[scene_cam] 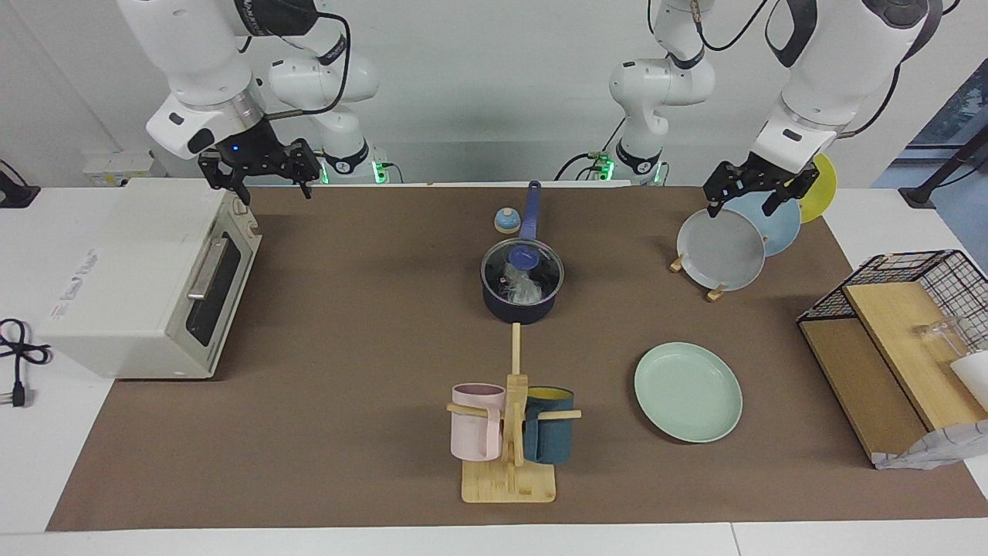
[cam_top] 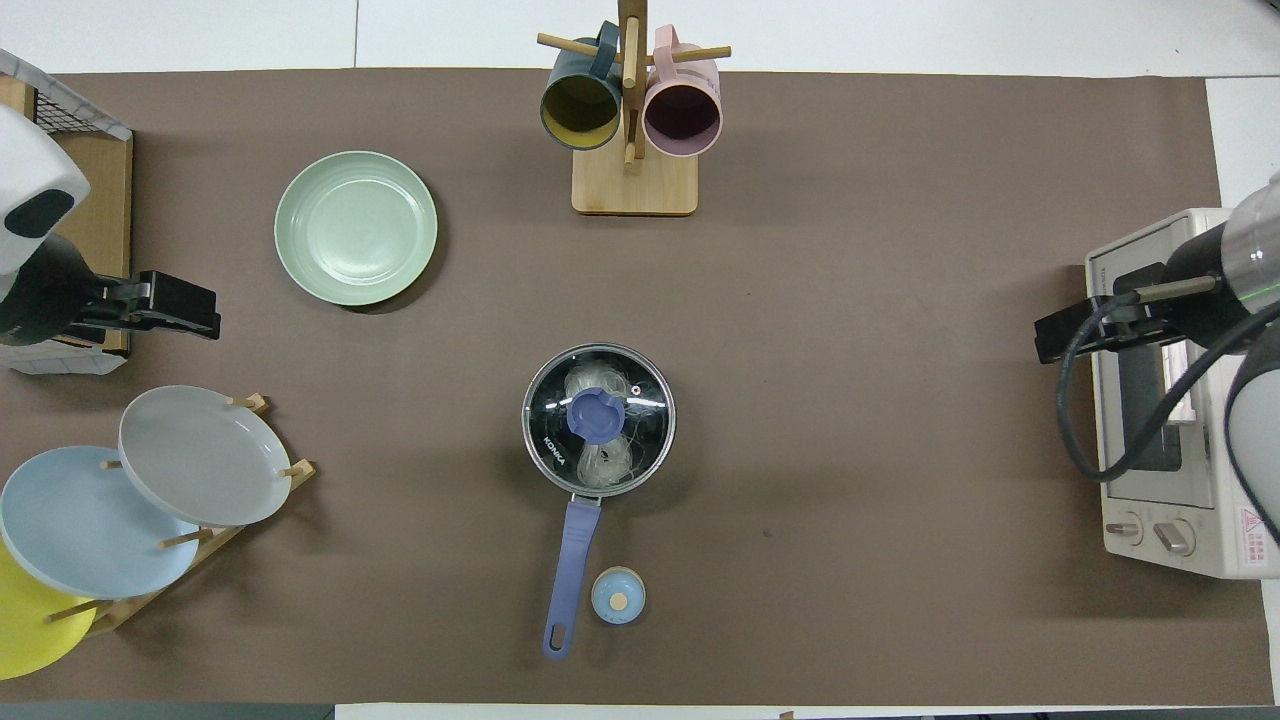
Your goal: Transfer vermicelli from pot to plate
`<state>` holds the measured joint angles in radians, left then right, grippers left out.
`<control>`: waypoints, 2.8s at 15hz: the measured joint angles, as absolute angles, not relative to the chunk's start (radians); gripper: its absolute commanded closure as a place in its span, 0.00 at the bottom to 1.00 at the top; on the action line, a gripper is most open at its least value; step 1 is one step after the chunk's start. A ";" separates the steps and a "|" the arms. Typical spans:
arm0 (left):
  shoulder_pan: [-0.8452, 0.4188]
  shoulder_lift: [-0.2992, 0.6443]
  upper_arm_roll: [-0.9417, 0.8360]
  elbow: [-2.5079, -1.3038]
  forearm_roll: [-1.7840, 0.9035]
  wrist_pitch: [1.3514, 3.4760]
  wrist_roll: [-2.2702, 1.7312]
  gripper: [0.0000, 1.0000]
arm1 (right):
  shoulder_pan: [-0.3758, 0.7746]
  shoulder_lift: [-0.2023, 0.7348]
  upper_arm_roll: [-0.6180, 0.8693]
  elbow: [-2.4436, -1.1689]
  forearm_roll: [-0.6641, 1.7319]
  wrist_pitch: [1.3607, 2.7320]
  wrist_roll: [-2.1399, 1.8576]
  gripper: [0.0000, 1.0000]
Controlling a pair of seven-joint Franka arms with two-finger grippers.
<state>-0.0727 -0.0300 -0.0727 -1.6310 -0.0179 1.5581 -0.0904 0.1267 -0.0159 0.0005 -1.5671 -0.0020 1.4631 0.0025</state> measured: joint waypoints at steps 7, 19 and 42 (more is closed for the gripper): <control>-0.073 -0.030 -0.073 -1.631 -0.018 1.558 -0.090 0.00 | 0.381 0.098 0.010 -1.476 0.022 1.494 0.318 0.00; -0.073 -0.030 -0.073 -1.631 -0.018 1.558 -0.090 0.00 | 0.702 0.434 0.011 -1.418 0.002 1.857 0.677 0.00; -0.073 -0.030 -0.073 -1.631 -0.018 1.558 -0.090 0.00 | 0.738 0.415 0.012 -1.559 -0.028 1.912 0.674 0.45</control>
<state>-0.0727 -0.0300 -0.0727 -1.6310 -0.0179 1.5581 -0.0904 0.7381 0.4152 0.0117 -1.5589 -0.0276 1.9115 0.6738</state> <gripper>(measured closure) 0.000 0.339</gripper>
